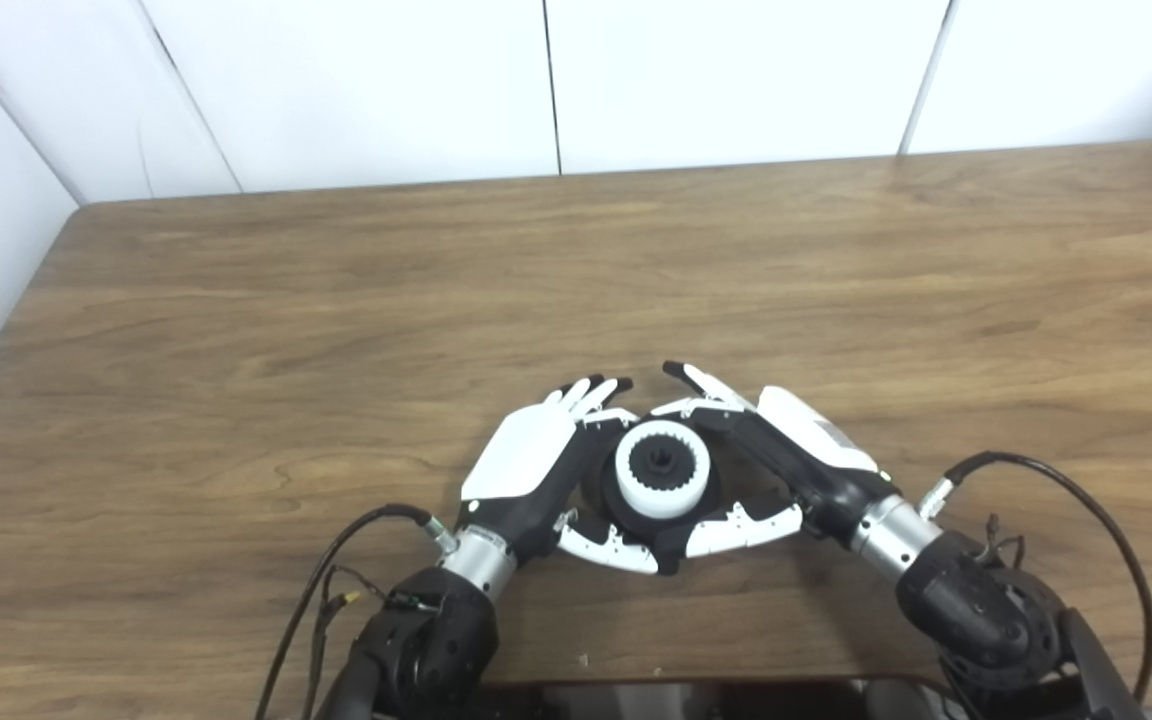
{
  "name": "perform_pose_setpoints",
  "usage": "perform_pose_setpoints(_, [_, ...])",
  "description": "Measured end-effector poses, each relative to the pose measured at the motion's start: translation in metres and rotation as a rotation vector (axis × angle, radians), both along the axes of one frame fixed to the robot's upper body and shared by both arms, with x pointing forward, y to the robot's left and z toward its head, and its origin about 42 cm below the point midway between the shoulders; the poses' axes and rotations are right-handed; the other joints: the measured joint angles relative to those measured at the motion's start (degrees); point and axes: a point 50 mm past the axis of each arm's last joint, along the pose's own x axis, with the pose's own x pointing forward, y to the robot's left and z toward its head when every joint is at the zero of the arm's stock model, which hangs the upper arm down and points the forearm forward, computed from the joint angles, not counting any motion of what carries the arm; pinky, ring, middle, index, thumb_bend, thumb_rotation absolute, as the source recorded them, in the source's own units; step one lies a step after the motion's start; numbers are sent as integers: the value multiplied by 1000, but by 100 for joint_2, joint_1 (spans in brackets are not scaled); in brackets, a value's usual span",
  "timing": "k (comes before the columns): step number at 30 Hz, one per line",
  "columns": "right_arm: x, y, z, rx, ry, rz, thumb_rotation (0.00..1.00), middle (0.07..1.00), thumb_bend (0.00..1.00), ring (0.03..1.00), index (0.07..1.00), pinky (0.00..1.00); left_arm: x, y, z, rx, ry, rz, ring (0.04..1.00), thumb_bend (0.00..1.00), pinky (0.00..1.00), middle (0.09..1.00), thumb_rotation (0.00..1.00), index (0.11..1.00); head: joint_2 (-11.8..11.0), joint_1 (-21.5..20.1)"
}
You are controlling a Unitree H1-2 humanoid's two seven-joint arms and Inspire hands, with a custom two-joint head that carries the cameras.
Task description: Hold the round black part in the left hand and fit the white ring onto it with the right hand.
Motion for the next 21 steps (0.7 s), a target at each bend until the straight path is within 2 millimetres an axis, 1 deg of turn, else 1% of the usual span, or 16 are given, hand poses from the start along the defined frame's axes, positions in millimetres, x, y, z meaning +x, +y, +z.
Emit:
perform_pose_setpoints(3, [0, -4, 0, 0, 10, 10, 669, 1000, 1000, 1000, 1000, 894, 0, 0, 1, 2, 4, -2, 1000, 925, 1000, 971, 301, 665, -26, -17])
perform_pose_setpoints(9, [1, -7, 0, 9, 17, 11, 676, 1000, 1000, 1000, 1000, 893, 0, 0, 1, 2, 4, -2, 1000, 924, 1000, 969, 306, 665, -44, -53])
perform_pose_setpoints(16, [2, -19, 1, 4, 22, -3, 623, 1000, 1000, 1000, 1000, 896, -1, 1, 1, 8, -1, -9, 1000, 917, 1000, 969, 304, 670, -35, -79])
perform_pose_setpoints(20, [1, -25, 0, 13, 24, -18, 613, 1000, 1000, 1000, 1000, 901, 0, 3, 1, 7, 0, -5, 1000, 933, 1000, 964, 315, 673, -44, -105])
perform_pose_setpoints(21, [1, -26, -1, 17, 23, -22, 611, 1000, 1000, 1000, 1000, 898, 0, 3, 1, 7, 0, -3, 1000, 945, 1000, 965, 325, 686, -44, -105])
